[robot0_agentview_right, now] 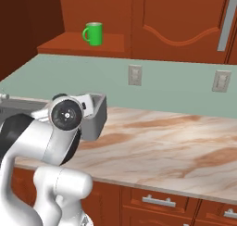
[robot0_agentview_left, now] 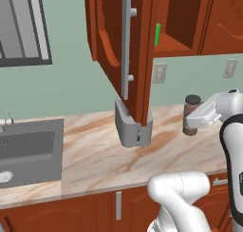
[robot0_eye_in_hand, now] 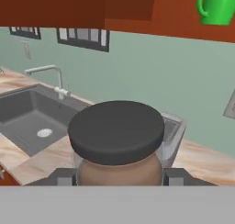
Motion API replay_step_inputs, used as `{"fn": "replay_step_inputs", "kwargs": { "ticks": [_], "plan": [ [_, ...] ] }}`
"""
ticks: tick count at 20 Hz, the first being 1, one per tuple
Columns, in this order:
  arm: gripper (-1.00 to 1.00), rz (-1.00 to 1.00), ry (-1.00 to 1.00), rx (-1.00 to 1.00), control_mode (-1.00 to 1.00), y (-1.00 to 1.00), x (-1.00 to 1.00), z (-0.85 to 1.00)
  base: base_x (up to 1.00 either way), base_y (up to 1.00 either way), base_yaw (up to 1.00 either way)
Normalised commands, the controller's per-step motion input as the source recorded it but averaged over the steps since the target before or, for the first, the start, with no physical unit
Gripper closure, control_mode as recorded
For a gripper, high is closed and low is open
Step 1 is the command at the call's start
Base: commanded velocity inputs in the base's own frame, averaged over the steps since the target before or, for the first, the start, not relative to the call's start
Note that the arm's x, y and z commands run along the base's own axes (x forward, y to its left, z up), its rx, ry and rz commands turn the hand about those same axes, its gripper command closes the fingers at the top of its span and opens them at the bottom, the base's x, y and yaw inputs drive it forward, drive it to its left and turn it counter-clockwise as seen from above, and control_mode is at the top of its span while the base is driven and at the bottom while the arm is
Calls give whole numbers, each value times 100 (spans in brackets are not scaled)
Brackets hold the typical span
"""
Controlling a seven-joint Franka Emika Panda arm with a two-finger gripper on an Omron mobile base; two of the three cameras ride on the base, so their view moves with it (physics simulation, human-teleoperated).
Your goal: Take the cinnamon bottle from the cabinet and place it on the dining table, next to the plate with the cupcake. Then take the chocolate from the dining counter and place it on the cupcake plate.
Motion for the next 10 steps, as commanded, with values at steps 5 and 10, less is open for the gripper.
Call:
{"fn": "replay_step_inputs", "kwargs": {
  "ticks": [5, 10],
  "plan": [
    [100, 0, 0, 0, 100, 0, 0, 0, -73, 0, 47],
    [100, 0, 0, 0, 100, 0, 0, 0, -59, -1, 72]
  ]
}}
